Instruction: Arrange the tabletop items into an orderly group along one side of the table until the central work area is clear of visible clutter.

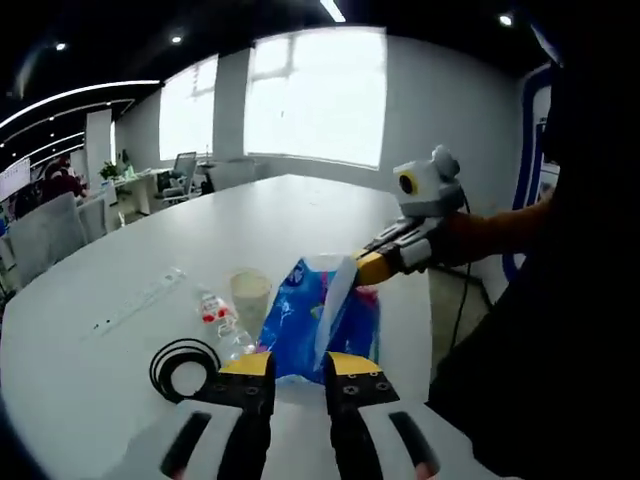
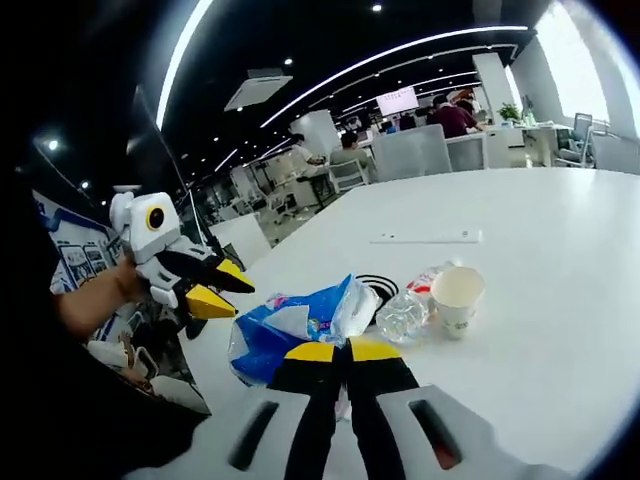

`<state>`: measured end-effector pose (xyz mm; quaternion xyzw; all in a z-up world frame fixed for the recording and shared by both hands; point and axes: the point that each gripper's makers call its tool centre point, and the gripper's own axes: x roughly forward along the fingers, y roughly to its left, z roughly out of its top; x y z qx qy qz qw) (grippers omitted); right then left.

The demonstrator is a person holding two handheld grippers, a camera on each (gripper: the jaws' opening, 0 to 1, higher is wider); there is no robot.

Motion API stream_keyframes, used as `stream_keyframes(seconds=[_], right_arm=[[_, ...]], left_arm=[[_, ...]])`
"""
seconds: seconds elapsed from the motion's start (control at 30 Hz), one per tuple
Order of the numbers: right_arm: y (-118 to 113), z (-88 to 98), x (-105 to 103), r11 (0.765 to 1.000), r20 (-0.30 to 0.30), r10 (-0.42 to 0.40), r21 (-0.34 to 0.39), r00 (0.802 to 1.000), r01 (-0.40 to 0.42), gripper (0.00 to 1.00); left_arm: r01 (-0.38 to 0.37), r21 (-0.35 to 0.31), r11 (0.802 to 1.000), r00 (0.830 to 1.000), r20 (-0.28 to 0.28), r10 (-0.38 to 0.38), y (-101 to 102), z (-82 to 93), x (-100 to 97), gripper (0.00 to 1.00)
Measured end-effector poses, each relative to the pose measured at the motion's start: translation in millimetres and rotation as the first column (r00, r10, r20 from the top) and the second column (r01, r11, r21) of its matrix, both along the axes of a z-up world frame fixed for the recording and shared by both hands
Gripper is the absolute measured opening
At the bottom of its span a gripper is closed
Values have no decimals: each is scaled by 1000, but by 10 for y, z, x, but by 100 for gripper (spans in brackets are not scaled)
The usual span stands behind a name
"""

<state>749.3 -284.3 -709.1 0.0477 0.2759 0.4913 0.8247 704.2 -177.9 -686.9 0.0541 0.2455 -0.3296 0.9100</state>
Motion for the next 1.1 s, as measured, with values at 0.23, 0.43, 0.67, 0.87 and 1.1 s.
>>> stream_keyframes(seconds=[0.23, 0.43, 0.67, 0.87, 1.1], right_arm=[[-144, -6, 131, 998, -13, -57, 12, 998, 57, 0], [-228, -41, 233, 996, -14, -88, 5, 996, 88, 0], [-359, -185, 362, 992, -45, -130, -4, 991, 129, 0], [-513, -357, 479, 986, -74, -168, -24, 983, 167, 0], [-688, -548, 629, 977, -89, -213, -52, 973, 209, 0]], left_arm=[[-91, -44, 995, 995, 25, 92, 178, 66, 36, 26], [-191, -8, 982, 981, 46, 191, 473, 0, 63, 42], [-292, -12, 956, 955, 39, 293, 789, -59, 21, 51], [-373, -10, 928, 927, 41, 373, 1037, -53, -76, 58], [-446, 2, 895, 894, 45, 446, 1292, -43, -206, 65]])
